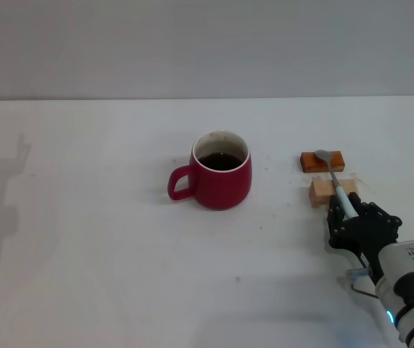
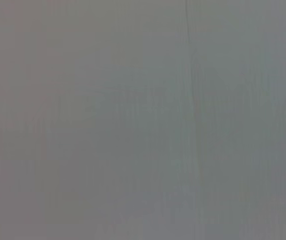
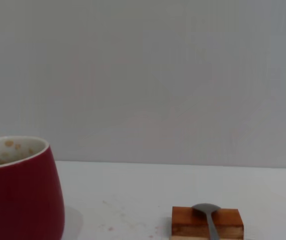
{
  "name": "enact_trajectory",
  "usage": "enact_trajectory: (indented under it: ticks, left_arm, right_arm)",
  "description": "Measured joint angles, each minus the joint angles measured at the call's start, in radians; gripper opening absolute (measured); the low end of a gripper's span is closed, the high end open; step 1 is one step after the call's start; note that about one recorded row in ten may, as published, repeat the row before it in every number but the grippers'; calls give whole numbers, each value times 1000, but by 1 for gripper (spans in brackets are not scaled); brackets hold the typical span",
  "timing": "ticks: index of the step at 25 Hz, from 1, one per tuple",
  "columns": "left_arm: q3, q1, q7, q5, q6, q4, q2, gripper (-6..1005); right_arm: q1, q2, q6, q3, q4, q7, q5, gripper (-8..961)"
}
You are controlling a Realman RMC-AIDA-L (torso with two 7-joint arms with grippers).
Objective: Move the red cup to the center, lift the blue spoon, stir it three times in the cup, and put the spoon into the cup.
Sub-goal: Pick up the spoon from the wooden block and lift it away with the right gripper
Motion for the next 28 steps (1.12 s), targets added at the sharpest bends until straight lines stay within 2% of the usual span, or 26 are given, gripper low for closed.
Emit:
enact_trajectory:
  ticks: [8,28]
  left_arm:
    - [0,1,0,-2,0,0,-1,847]
    - [0,4,0,-3,0,-3,-3,847]
  right_arm:
    - [-1,0,-1,1,-1,0,0,284]
    - [7,-2,-2,0,-5,-7,0,280]
